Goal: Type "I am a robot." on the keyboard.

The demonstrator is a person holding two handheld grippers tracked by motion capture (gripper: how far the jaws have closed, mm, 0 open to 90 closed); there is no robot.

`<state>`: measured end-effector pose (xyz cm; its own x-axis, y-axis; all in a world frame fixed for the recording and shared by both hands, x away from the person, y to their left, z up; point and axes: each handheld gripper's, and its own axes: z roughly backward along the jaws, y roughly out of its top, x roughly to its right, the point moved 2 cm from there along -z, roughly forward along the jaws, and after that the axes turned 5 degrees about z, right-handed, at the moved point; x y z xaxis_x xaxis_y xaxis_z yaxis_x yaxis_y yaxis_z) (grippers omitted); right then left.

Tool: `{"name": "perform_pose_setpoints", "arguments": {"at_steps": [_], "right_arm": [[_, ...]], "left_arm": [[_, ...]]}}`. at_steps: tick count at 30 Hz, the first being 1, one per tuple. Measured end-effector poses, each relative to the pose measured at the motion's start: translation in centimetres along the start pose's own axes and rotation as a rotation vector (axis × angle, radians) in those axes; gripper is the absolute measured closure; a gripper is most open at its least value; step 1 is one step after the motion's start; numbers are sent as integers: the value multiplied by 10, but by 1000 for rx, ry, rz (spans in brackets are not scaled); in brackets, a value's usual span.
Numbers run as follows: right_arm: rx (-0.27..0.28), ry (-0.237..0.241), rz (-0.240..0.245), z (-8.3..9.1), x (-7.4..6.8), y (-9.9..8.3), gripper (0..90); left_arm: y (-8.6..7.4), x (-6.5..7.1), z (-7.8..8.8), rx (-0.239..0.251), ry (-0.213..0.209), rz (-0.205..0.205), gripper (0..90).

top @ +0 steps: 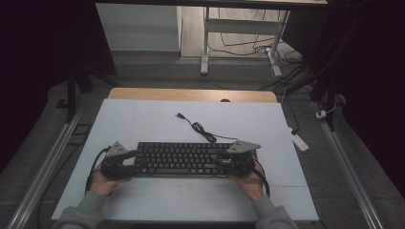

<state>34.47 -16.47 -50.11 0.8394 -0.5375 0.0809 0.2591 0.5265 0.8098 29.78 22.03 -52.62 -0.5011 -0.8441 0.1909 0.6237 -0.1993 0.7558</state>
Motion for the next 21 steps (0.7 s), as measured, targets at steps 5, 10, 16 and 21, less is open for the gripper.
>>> {"name": "perform_pose_setpoints", "arguments": {"at_steps": [5,10,16,21], "right_arm": [[-1,-24,-5,17,4,-12,590],[1,-56,-26,36,11,-28,588],[3,-63,-37,42,13,-35,585],[12,-67,-38,44,13,-36,582]], "left_arm": [[0,1,-1,-6,-1,-5,333],[2,3,-1,-9,-8,-12,319],[8,8,-2,-3,-41,-30,317],[14,19,-6,-7,-92,-73,327]]}}
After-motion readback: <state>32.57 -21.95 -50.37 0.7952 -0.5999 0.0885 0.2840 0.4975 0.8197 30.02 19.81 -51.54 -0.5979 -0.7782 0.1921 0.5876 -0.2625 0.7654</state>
